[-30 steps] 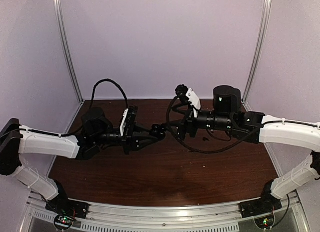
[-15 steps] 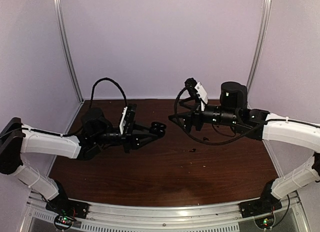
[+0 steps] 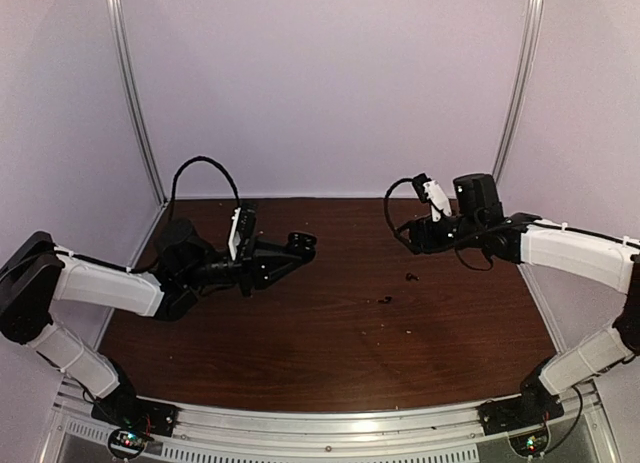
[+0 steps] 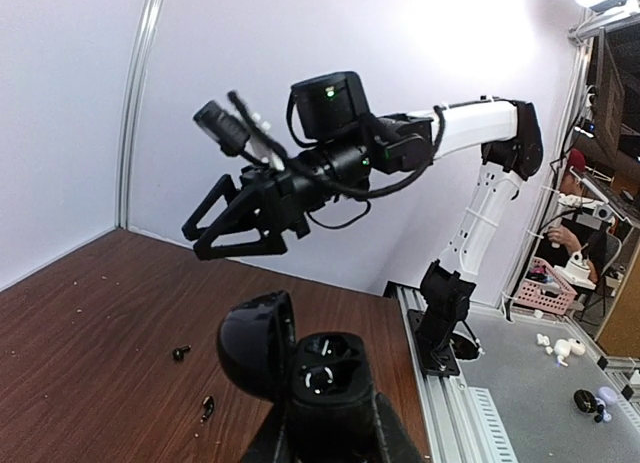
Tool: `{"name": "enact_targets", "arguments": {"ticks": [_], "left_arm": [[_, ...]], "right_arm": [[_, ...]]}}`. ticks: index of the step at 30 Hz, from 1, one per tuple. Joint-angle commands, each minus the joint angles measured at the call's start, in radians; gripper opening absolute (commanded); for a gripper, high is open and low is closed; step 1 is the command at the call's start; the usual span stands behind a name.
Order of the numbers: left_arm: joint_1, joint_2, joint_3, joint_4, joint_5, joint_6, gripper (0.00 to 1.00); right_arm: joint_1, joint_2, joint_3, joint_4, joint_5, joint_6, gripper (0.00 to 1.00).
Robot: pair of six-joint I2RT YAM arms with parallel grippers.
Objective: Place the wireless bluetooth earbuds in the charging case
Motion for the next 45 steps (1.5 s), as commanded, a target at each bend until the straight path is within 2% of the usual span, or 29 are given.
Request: {"name": "enact_targets", "arguments": {"ticks": [1, 9, 19, 32, 45], "left_arm": [[0.015, 0.018, -0.003, 0.062, 0.003, -0.021, 0.00], [0.019, 0.015, -0.005, 0.048, 0.007, -0.015, 0.00], [0.020, 0.012, -0.008, 0.033, 0.005, -0.005, 0.00], [0.020, 0.017, -0.011, 0.038, 0.006, 0.000, 0.00], [0.021, 0.011, -0.028, 0.051, 0.006, -0.001, 0.00]], "right_arm": [[-0.030, 0.139, 0.089, -0.199, 0.177, -0.044, 0.67], [-0.033, 0.385, 0.289, -0.404, 0.303, -0.136, 0.64], [-0.056, 0.559, 0.394, -0.475, 0.231, -0.165, 0.61], [-0.096, 0.623, 0.374, -0.460, 0.229, -0.161, 0.59], [-0.125, 0.644, 0.338, -0.439, 0.128, -0.150, 0.48]]}}
